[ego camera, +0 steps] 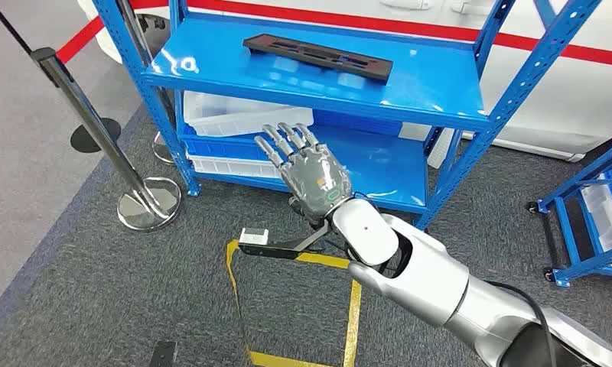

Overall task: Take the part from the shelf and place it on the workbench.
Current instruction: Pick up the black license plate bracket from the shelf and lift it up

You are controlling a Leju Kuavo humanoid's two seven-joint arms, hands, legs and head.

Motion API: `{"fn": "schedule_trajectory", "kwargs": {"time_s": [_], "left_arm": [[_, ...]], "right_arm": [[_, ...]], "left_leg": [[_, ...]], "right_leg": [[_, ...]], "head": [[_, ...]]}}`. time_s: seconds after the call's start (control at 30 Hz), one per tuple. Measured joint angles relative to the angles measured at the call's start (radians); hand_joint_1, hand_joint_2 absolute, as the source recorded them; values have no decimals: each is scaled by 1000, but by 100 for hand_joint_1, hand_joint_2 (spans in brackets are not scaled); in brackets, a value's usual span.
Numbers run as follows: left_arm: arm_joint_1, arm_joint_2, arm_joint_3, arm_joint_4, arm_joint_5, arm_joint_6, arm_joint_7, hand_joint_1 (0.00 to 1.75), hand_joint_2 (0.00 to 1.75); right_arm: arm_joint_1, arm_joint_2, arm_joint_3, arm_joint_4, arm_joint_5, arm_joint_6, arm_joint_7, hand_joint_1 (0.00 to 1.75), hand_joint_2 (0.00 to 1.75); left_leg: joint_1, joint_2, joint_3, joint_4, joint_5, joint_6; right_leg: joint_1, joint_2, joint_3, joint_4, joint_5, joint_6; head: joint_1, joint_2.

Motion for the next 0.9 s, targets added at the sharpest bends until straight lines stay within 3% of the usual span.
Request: {"fn": "schedule_trajectory", "kwargs": {"time_s": [0.07,0.1,0.2,0.23,0.27,0.3,0.37,0.43,0.53,0.57,0.63,0.7,0.77,0.8,0.83,0.9], "left_arm": [[0,0,0,0,1,0,0,0,0],[0,1,-1,0,2,0,0,0,0],[-1,3,-4,0,10,-2,0,0,0],[1,3,-6,0,13,-4,0,0,0],[2,3,-7,0,15,-5,0,0,0],[3,3,-8,0,17,-5,0,0,0],[5,1,-12,0,21,-6,0,0,0],[5,-1,-19,0,25,-6,0,0,0],[3,0,-25,0,32,-6,0,0,0],[1,1,-26,0,33,-6,-1,0,0],[-1,3,-30,0,35,-5,-2,0,0],[1,3,-35,0,38,-4,-3,0,0],[6,4,-41,0,41,-2,-2,0,0],[8,5,-43,0,41,0,0,0,0],[10,7,-46,0,38,2,5,0,0],[12,7,-56,0,28,6,20,0,0]], "right_arm": [[-1,0,-2,0,2,1,4,0,175],[-2,0,-4,0,4,3,8,0,175],[0,0,-7,3,12,14,21,0,175],[1,0,-7,5,15,17,25,0,175],[2,-1,-8,7,18,19,30,0,175],[2,-1,-9,9,20,21,35,0,175],[1,-1,-15,12,22,25,46,0,175],[0,-1,-22,14,24,30,53,0,175],[-4,-2,-30,16,30,39,61,0,175],[-6,-2,-32,16,32,42,65,0,175],[-7,-2,-34,17,36,51,75,0,175],[-5,-2,-34,19,41,59,87,0,175],[-2,-3,-34,22,49,65,99,0,175],[-2,-3,-34,23,53,68,104,0,175],[-2,-3,-34,25,56,72,109,0,175],[-2,-3,-33,30,63,82,121,0,175]], "left_leg": [[-1,0,12,-2,-6,9],[-2,-1,24,-5,-13,17],[-11,-2,55,-5,-40,31],[-15,-4,68,-5,-50,33],[-18,-6,83,-5,-61,34],[-20,-8,100,-6,-74,33],[-22,-11,130,-7,-99,30],[-23,-13,151,-16,-117,24],[-26,-11,162,0,-102,12],[-26,-10,142,40,-87,9],[-23,-9,64,158,-80,2],[-19,-9,-23,243,-144,-8],[-10,-8,-73,236,-220,-20],[-5,-7,-83,201,-220,-27],[-1,-6,-88,150,-173,-32],[4,3,-99,43,2,-34]], "right_leg": [[-1,0,-19,41,-8,1],[-1,0,-49,93,-19,2],[3,-1,-182,276,-65,-1],[6,0,-211,296,-65,-5],[10,0,-224,280,-48,-11],[17,0,-219,230,-13,-21],[38,2,-188,87,94,-45],[50,3,-163,2,149,-60],[46,1,-125,-29,132,-66],[43,1,-107,-40,126,-70],[38,1,-70,-57,110,-73],[35,2,-33,-64,85,-71],[30,4,10,-65,53,-66],[26,6,33,-63,35,-61],[23,6,51,-59,16,-55],[19,9,74,-33,-27,-41]], "head": [[3,0],[5,0],[8,0],[8,0],[8,0],[8,0],[9,0],[9,0],[10,0],[9,0],[9,0],[9,0],[8,0],[8,0],[9,0],[0,0]]}}
